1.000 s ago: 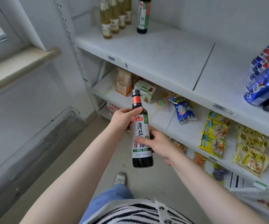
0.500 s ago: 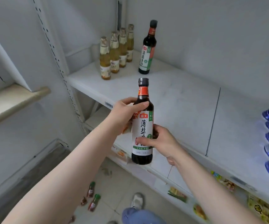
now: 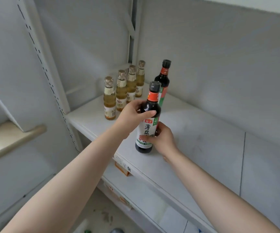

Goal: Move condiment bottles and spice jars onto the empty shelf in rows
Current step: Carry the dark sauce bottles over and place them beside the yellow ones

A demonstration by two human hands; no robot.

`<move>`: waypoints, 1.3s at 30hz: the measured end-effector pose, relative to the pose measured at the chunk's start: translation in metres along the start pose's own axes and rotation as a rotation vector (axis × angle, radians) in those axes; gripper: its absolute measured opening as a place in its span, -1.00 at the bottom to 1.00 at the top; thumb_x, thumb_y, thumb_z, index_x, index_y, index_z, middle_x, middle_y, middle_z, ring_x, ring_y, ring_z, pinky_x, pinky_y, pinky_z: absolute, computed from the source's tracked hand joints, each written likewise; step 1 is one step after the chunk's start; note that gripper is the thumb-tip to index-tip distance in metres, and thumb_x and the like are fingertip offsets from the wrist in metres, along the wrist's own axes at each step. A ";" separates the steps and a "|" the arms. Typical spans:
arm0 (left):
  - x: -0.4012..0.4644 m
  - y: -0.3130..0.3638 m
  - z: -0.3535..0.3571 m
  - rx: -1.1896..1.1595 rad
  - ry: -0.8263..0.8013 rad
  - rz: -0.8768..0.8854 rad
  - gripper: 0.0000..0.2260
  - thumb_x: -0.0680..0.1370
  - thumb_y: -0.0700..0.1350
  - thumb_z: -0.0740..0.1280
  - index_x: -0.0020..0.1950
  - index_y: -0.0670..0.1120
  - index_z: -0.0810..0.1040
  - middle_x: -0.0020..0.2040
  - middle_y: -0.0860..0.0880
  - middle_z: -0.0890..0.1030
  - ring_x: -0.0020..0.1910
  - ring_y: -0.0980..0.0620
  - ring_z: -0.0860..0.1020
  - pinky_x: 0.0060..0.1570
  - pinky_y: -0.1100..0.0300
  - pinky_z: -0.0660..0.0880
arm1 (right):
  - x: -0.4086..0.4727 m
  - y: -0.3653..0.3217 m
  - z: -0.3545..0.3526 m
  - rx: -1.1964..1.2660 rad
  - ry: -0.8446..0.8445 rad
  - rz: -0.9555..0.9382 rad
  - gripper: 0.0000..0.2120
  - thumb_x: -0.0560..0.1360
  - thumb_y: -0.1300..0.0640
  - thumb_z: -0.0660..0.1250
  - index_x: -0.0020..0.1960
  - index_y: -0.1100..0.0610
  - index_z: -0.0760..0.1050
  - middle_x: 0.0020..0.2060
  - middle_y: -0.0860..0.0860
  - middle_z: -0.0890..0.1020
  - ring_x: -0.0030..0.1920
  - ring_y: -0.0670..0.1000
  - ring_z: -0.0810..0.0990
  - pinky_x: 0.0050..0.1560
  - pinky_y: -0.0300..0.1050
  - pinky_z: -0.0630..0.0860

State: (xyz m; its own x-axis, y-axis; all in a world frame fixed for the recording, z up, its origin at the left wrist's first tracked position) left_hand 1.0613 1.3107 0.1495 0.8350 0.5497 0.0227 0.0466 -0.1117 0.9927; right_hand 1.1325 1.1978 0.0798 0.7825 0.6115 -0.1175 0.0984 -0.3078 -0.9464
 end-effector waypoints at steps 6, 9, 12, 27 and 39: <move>0.054 -0.008 -0.002 0.033 -0.087 0.074 -0.56 0.44 -0.09 0.45 0.30 0.01 0.47 0.16 0.04 0.61 0.17 0.07 0.57 0.20 0.05 0.49 | 0.058 0.001 0.005 0.021 0.149 -0.019 -0.48 0.19 0.20 0.61 0.07 -0.01 0.50 -0.02 -0.06 0.67 0.00 -0.03 0.64 0.08 0.07 0.59; 0.077 -0.006 -0.004 0.011 -0.135 0.081 -0.59 0.50 -0.17 0.40 0.33 -0.01 0.44 0.21 0.03 0.59 0.16 0.09 0.57 0.18 0.07 0.49 | 0.082 0.000 0.005 -0.011 0.217 -0.021 -0.48 0.18 0.14 0.60 0.07 -0.06 0.48 0.00 -0.06 0.67 0.02 -0.02 0.64 0.07 0.10 0.59; 0.099 -0.004 -0.007 0.013 -0.186 0.079 -0.58 0.53 -0.18 0.37 0.37 0.00 0.41 0.24 0.02 0.57 0.18 0.09 0.55 0.21 0.03 0.49 | 0.102 -0.005 0.007 -0.052 0.287 -0.021 -0.46 0.15 0.07 0.61 0.05 -0.05 0.45 0.01 0.01 0.65 -0.01 0.04 0.64 0.03 0.13 0.60; 0.144 -0.010 -0.002 -0.091 -0.299 0.065 -0.49 0.52 -0.26 0.37 0.45 -0.07 0.36 0.28 -0.08 0.57 0.25 -0.02 0.54 0.26 -0.09 0.48 | 0.137 -0.006 -0.002 0.036 0.282 0.044 -0.02 0.00 -0.02 0.60 0.34 -0.16 0.23 0.14 -0.15 0.60 0.11 0.00 0.61 0.13 0.17 0.56; 0.151 -0.016 -0.004 -0.096 -0.338 0.041 -0.49 0.51 -0.15 0.40 0.44 0.02 0.37 0.30 0.03 0.55 0.28 0.01 0.52 0.16 -0.08 0.54 | 0.138 -0.007 -0.002 0.052 0.330 0.041 -0.02 0.19 0.20 0.61 0.45 0.03 0.13 0.19 -0.04 0.55 0.11 -0.02 0.56 0.11 -0.04 0.52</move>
State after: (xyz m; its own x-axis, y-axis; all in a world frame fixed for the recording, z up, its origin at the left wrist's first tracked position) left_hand 1.1841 1.3987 0.1375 0.9702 0.2395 0.0378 -0.0289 -0.0408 0.9988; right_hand 1.2409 1.2831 0.0705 0.9429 0.3275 -0.0602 0.0378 -0.2849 -0.9578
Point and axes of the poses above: each hand's wrist, its own x-axis towards the middle knuckle, its own z-axis out of the palm, y = z × x, the point moved 7 cm from there along x, towards the middle knuckle
